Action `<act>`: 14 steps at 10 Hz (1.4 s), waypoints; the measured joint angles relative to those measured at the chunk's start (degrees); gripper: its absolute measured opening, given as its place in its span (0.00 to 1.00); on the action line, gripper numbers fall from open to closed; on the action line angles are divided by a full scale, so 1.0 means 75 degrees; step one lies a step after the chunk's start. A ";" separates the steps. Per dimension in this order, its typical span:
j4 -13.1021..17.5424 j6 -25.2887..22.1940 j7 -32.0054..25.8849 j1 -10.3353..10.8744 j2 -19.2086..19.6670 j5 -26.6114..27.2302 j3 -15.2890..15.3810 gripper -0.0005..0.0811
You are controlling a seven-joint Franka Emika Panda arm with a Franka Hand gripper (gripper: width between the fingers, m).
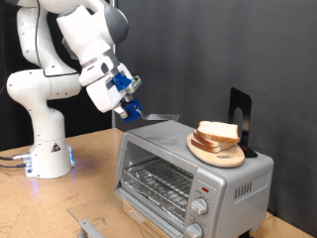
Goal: Make a piece of toast with the oven
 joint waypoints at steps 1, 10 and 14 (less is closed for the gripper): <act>0.0114 0.0010 0.0080 -0.0001 0.0103 -0.0027 0.0080 0.45; 0.0574 0.0011 0.0493 -0.0071 0.0789 -0.0579 0.0236 0.45; 0.0609 0.0041 0.0558 -0.0072 0.0822 -0.0594 0.0299 0.45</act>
